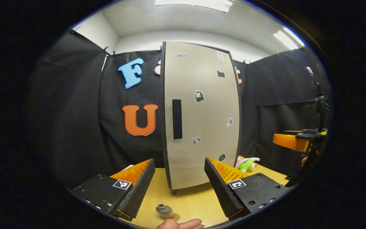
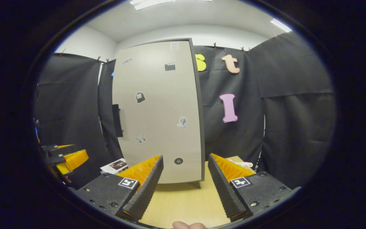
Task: Open the cabinet door with the right hand, grasp the bottle in the cabinet with the left hand and place it on the coaster, then close the cabinet door with the right hand.
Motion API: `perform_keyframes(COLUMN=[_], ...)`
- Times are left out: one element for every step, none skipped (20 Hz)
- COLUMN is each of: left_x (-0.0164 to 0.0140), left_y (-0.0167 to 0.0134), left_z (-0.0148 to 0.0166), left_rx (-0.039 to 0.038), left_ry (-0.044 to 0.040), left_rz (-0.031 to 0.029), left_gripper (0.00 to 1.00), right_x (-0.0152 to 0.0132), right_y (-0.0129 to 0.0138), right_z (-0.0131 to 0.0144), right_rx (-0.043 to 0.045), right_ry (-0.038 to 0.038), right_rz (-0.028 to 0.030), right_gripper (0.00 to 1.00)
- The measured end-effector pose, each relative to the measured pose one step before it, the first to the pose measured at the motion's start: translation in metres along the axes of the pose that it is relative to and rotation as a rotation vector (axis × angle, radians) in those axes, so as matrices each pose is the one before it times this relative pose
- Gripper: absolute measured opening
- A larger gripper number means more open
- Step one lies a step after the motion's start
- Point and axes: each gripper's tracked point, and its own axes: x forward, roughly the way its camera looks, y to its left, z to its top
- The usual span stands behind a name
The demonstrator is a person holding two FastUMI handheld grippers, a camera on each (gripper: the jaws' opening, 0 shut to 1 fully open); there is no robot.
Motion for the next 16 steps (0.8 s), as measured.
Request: perform_keyframes(left_x=[0.00111, 0.00062, 0.00286, 0.00277, 0.00009, 0.00037, -0.00038, 0.00045, 0.00045, -0.00024, 0.00017, 0.00105, -0.00033, 0.00029, 0.00143, 0.00283], left_y=[0.00175, 0.00232, -0.00238, -0.00356, -0.00095, -0.00086, 0.00000, 0.00066, 0.00079, 0.00144, 0.00098, -0.00072, 0.00138, 0.00203, 0.00252, 0.00181], left_z=[-0.00064, -0.00022, 0.00064, -0.00144, -0.00238, -0.00051, 0.00297, 0.00201, -0.00113, -0.00100, -0.00030, -0.00111, -0.00043, 0.00023, -0.00028, -0.00111], left_rx=[0.00611, -0.00036, -0.01267, -0.01380, -0.00569, 0.00398, 0.00540, 0.00368, 0.00072, -0.00246, -0.00652, -0.00579, 0.00158, 0.00653, 0.00835, 0.00736], left_ry=[0.00222, 0.00068, -0.00585, 0.00687, 0.01205, 0.00761, -0.00361, -0.00648, -0.00060, 0.00379, -0.00103, 0.00178, 0.00492, 0.00268, 0.00028, 0.00253], left_rz=[0.01884, 0.02307, 0.01054, 0.00339, 0.00542, 0.00604, 0.00668, 0.00863, 0.00772, 0.00786, 0.00516, -0.00200, -0.00123, 0.00347, 0.00399, 0.00211], left_gripper=[0.94, 0.95, 0.95, 0.95, 0.94, 0.95, 0.95, 0.95, 0.95, 0.95, 0.95, 0.95, 0.95, 0.95, 0.95, 0.95], right_x=[0.00274, 0.00454, 0.00350, 0.00251, 0.00175, 0.00083, 0.00094, 0.00210, 0.00145, 0.00293, 0.00167, 0.00280, 0.00080, -0.00222, -0.00019, 0.00095], right_y=[-0.00411, -0.00122, -0.00102, -0.00119, -0.00122, -0.00146, -0.00172, 0.00011, 0.00037, 0.00117, 0.00118, 0.00004, 0.00018, 0.00063, 0.00039, -0.00070], right_z=[-0.00019, -0.00039, 0.00098, -0.00017, -0.00075, 0.00107, 0.00238, -0.00030, -0.00088, -0.00341, -0.00202, -0.00169, 0.00204, 0.00018, -0.00023, 0.00008], right_rx=[-0.01721, -0.00782, 0.00104, 0.00093, -0.00064, -0.00090, -0.00023, 0.00060, -0.00351, -0.00486, -0.00121, 0.00260, 0.00659, 0.00551, -0.00123, -0.00918], right_ry=[0.00625, 0.00691, 0.00268, 0.00811, 0.01065, -0.00023, -0.00648, -0.00311, 0.00454, 0.00927, 0.01105, 0.00555, -0.00490, -0.00688, -0.00408, -0.00490], right_rz=[0.00205, 0.01279, 0.01399, 0.01077, 0.01072, 0.00518, 0.00209, 0.00996, 0.00506, 0.00608, 0.00600, -0.00119, 0.00123, -0.00018, -0.00006, -0.00979], right_gripper=[0.92, 0.92, 0.90, 0.92, 0.92, 0.92, 0.92, 0.89, 0.92, 0.92, 0.92, 0.92, 0.92, 0.92, 0.92, 0.92])
